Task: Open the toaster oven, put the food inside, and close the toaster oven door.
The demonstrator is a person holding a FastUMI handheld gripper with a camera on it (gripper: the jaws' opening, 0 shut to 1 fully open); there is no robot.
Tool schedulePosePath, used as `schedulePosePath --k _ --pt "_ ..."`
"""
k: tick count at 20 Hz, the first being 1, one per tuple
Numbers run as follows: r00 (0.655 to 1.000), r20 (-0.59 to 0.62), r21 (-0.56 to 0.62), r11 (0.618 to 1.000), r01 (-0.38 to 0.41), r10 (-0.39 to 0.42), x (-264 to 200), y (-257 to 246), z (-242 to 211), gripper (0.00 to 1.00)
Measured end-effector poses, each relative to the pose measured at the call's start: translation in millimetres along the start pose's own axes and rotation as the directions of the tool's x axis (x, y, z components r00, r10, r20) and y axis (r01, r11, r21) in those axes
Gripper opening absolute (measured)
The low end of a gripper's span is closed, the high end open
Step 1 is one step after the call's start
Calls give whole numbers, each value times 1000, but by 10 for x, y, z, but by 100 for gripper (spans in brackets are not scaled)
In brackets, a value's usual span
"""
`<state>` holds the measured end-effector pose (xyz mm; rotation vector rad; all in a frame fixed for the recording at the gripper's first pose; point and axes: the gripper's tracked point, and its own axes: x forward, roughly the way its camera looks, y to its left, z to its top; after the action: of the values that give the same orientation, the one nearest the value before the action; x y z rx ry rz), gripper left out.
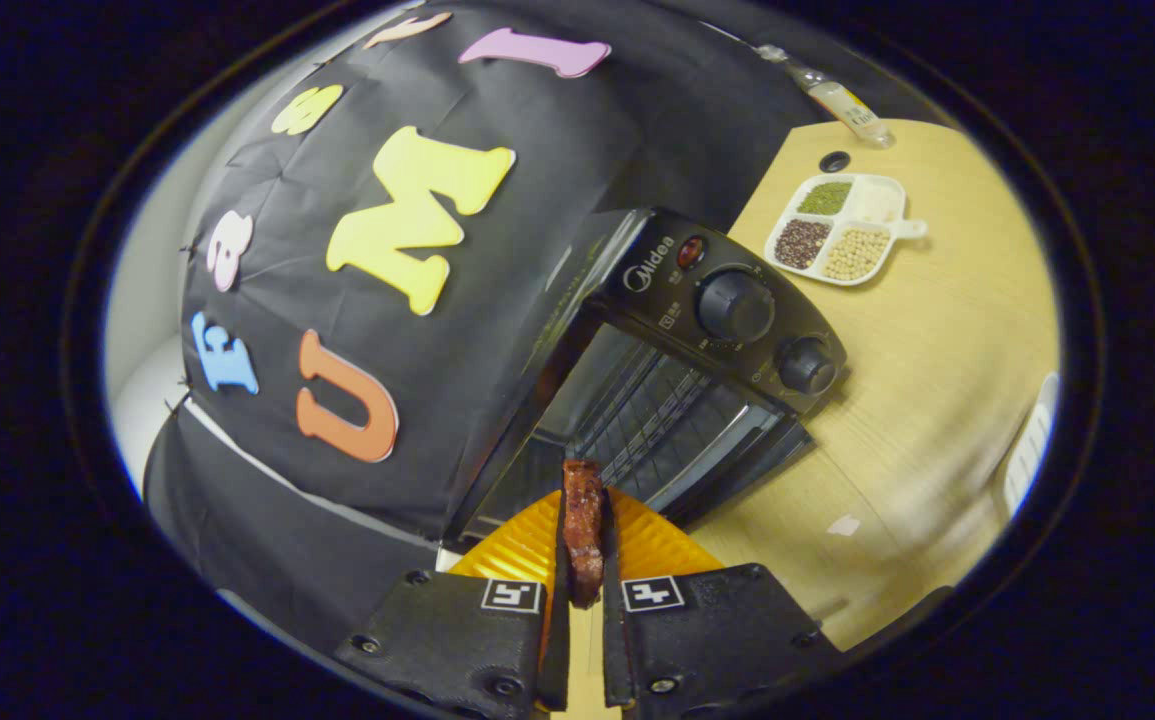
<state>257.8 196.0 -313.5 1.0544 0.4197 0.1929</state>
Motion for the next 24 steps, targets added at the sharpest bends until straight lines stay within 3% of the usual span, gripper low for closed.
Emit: schedulePosePath --k 5,10,16,19,21,24 --pt "991 124 104 994 29 -41 573 -47 -35 16" --pt "986 153 112 992 52 -69 913 -20 -167 18" --pt "984 149 -52 993 106 -98 972 -41 -166 30" --pt "982 104 -185 967 173 -156 953 -125 -202 64" --pt "978 100 -310 928 207 -185 860 -214 -183 93" --pt "963 96 -435 860 267 -250 754 -324 -135 100"
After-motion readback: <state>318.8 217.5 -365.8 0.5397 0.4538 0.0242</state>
